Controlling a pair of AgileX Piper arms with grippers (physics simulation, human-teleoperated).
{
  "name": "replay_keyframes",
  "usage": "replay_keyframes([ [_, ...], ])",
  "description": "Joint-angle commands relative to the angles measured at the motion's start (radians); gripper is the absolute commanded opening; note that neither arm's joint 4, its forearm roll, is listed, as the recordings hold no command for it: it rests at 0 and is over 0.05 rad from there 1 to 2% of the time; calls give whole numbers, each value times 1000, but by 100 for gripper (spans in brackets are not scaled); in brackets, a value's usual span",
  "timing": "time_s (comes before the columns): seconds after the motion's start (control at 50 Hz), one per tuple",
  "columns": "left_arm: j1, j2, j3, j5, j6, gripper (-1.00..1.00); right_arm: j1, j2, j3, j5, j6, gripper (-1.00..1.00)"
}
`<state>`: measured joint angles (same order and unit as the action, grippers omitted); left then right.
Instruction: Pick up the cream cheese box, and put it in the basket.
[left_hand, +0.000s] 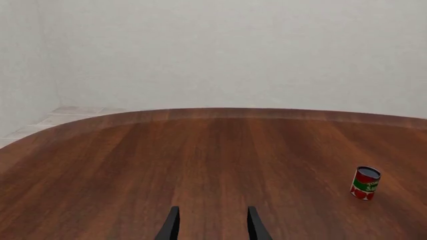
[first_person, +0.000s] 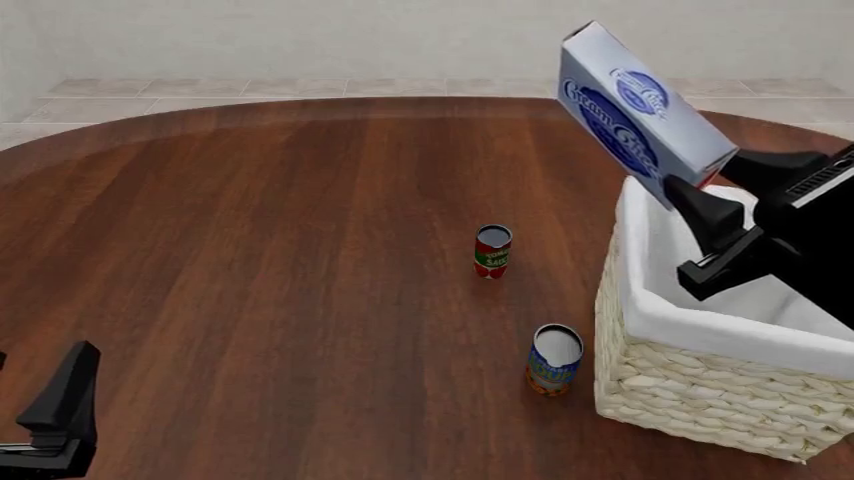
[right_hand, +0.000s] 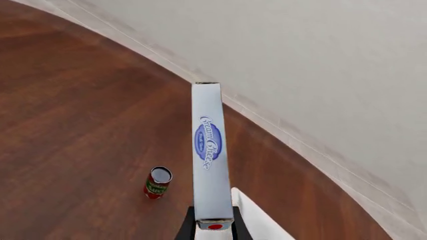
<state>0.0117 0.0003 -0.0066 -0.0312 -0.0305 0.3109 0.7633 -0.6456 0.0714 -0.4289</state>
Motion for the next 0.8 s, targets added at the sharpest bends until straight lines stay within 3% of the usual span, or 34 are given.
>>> replay_keyframes([
  [0.02, -1, 0, 0, 1, 2, 100, -24, -27, 7, 14, 7, -100],
  [0.8, 1, 0, -1, -1, 7, 100, -115, -141, 44, 103, -13, -100],
])
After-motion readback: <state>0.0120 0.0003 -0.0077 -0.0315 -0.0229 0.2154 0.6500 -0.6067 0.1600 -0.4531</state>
